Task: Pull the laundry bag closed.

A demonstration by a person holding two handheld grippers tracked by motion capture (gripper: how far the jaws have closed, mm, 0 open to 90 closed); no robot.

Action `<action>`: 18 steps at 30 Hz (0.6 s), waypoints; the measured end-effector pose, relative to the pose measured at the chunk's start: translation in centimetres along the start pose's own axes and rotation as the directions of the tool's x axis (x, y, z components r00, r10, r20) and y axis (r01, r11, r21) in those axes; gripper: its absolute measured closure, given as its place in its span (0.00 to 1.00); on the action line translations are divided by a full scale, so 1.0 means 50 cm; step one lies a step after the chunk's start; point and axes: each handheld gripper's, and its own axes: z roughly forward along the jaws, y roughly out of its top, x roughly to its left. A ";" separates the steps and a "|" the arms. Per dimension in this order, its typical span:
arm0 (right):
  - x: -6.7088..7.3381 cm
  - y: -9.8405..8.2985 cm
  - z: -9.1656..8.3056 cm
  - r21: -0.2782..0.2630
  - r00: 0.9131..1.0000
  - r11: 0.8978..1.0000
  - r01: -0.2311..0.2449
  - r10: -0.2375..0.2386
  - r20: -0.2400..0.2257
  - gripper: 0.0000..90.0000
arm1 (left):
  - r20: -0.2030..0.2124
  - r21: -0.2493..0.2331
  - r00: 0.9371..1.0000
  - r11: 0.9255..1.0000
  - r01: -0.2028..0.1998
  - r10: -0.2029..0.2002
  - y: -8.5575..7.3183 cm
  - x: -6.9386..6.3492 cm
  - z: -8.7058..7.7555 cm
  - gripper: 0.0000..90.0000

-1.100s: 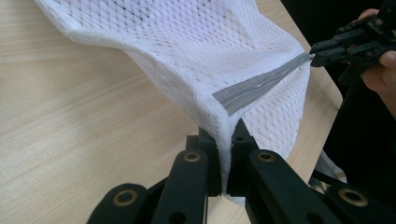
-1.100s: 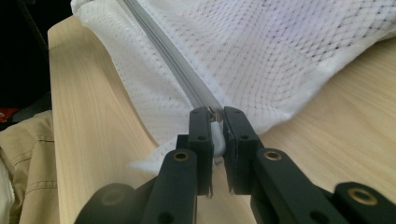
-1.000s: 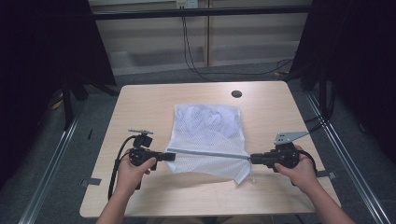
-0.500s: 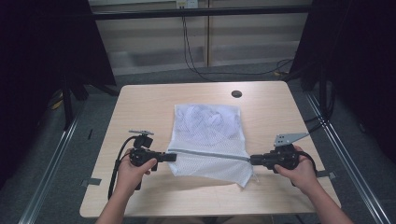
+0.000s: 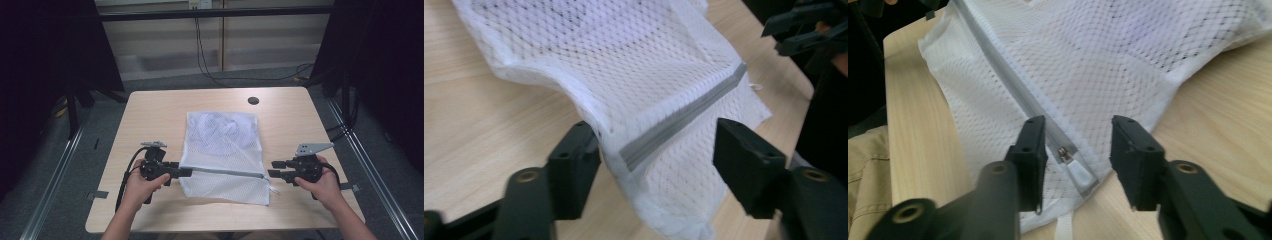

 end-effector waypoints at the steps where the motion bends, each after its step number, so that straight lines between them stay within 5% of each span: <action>1: -0.001 -0.001 -0.001 -0.006 1.000 1.000 -0.005 0.005 0.003 0.57 | -0.017 0.004 1.000 1.000 -0.011 0.011 -0.001 0.002 -0.001 0.34; 8: -0.008 0.001 -0.008 -0.027 0.999 1.000 0.010 -0.009 0.047 0.40 | -0.131 -0.008 0.988 0.997 -0.080 0.078 -0.008 0.011 -0.011 0.15; 15: -0.020 -0.004 -0.017 -0.042 0.992 0.999 0.001 0.004 0.128 0.26 | -0.243 -0.026 0.959 0.987 -0.157 0.146 -0.013 0.027 -0.024 0.08; 18: -0.027 -0.008 -0.022 -0.041 0.987 0.999 0.015 -0.008 0.161 0.23 | -0.264 -0.028 0.954 0.987 -0.159 0.146 -0.016 0.035 -0.027 0.08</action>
